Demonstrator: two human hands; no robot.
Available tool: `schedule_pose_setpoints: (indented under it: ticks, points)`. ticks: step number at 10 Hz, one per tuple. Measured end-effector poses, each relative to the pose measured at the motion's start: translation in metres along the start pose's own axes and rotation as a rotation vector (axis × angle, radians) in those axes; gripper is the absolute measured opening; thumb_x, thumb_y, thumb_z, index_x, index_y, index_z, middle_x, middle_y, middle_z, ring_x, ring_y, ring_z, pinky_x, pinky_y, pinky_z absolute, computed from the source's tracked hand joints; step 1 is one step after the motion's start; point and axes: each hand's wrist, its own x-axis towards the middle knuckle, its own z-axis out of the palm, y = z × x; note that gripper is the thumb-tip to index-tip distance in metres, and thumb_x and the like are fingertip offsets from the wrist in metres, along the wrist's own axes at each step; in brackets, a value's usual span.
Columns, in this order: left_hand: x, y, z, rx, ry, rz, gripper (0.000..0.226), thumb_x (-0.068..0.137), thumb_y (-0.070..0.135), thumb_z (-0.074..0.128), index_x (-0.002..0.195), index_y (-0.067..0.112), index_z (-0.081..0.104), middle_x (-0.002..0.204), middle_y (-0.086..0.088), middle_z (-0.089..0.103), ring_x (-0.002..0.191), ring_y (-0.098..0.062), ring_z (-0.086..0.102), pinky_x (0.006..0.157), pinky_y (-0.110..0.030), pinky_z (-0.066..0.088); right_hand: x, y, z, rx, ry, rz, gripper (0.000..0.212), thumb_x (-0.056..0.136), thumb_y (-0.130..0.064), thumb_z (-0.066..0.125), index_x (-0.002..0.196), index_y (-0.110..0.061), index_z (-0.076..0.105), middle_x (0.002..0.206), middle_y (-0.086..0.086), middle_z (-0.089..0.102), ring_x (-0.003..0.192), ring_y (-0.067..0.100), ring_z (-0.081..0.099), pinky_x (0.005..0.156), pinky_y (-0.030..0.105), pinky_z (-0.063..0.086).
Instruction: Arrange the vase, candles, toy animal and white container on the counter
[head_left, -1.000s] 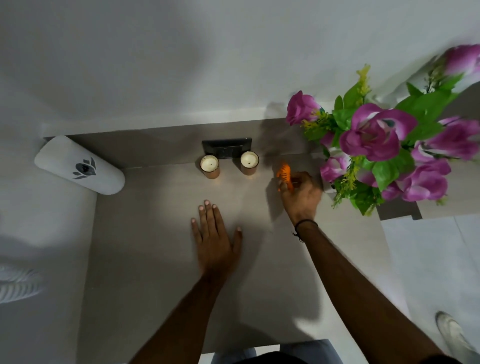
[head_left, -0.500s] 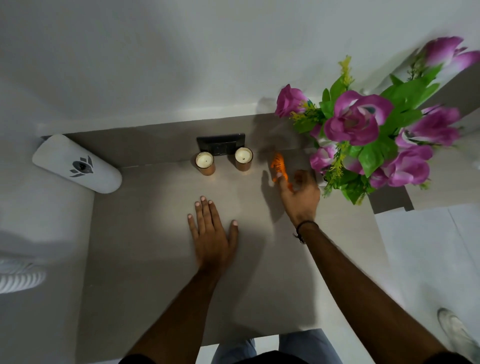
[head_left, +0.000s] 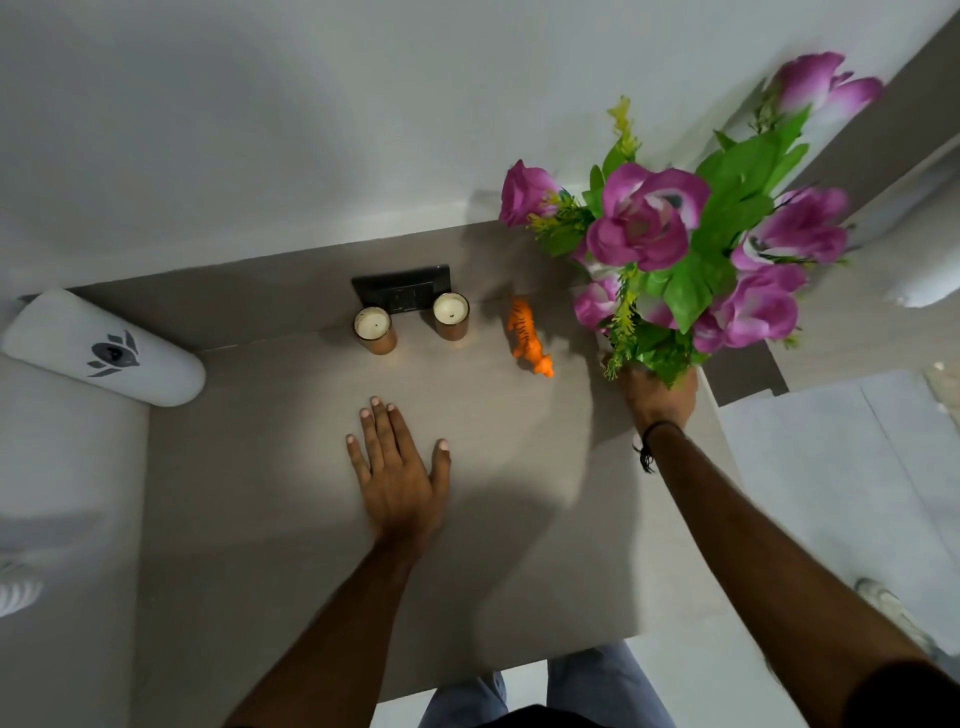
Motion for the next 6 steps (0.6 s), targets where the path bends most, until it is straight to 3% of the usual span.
schedule_pose_setpoints:
  ticks: [1, 2, 3, 4, 5, 6]
  points:
    - [0.001, 0.0, 0.0, -0.004, 0.014, 0.006, 0.087, 0.104, 0.06, 0.029, 0.167, 0.002, 0.014, 0.178, -0.018, 0.011, 0.166, -0.034, 0.01, 0.134, -0.06, 0.014, 0.002, -0.006, 0.002, 0.022, -0.002, 0.013, 0.083, 0.049, -0.069, 0.06, 0.113, -0.017, 0.069, 0.121, 0.013, 0.066, 0.112, 0.034, 0.063, 0.098, 0.045, 0.052]
    - [0.0, -0.001, 0.001, 0.001, 0.014, 0.011, 0.088, 0.104, 0.061, 0.028, 0.167, 0.002, 0.012, 0.178, -0.018, 0.011, 0.167, -0.033, 0.009, 0.134, -0.06, 0.014, 0.009, -0.002, 0.002, 0.015, -0.04, 0.002, 0.088, 0.051, -0.072, 0.059, 0.119, -0.016, 0.066, 0.126, 0.012, 0.063, 0.116, 0.031, 0.061, 0.103, 0.042, 0.049]
    - [0.001, -0.002, 0.002, 0.001, 0.003, 0.011, 0.088, 0.104, 0.062, 0.027, 0.167, 0.003, 0.011, 0.178, -0.017, 0.009, 0.167, -0.033, 0.008, 0.134, -0.059, 0.013, 0.019, 0.004, 0.002, 0.045, -0.178, 0.051, 0.082, 0.064, -0.053, 0.081, 0.132, -0.015, 0.056, 0.134, 0.006, 0.06, 0.125, 0.022, 0.057, 0.112, 0.034, 0.041]
    - [0.002, -0.003, 0.005, 0.016, -0.003, 0.005, 0.088, 0.104, 0.062, 0.025, 0.167, 0.003, 0.01, 0.179, -0.017, 0.009, 0.167, -0.033, 0.008, 0.134, -0.059, 0.013, 0.016, 0.008, 0.003, -0.032, -0.126, 0.051, 0.072, 0.065, -0.054, 0.079, 0.125, -0.019, 0.06, 0.13, 0.006, 0.062, 0.121, 0.025, 0.059, 0.107, 0.032, 0.043]
    - [0.0, 0.001, -0.006, -0.011, -0.047, 0.001, 0.088, 0.104, 0.062, 0.026, 0.168, 0.003, 0.01, 0.179, -0.016, 0.008, 0.167, -0.033, 0.006, 0.135, -0.058, 0.012, -0.004, 0.002, -0.004, 0.039, -0.057, -0.003, 0.062, 0.058, -0.047, 0.081, 0.11, -0.019, 0.063, 0.101, 0.0, 0.065, 0.099, 0.029, 0.067, 0.09, 0.033, 0.051]
    - [0.0, 0.0, -0.015, -0.058, -0.076, 0.006, 0.087, 0.104, 0.062, 0.023, 0.168, 0.006, 0.004, 0.18, -0.014, -0.003, 0.167, -0.032, -0.005, 0.134, -0.061, 0.008, -0.039, 0.017, -0.009, 0.059, -0.059, -0.074, 0.062, 0.061, -0.037, 0.085, 0.113, -0.013, 0.06, 0.101, 0.005, 0.069, 0.096, 0.03, 0.067, 0.085, 0.035, 0.053]
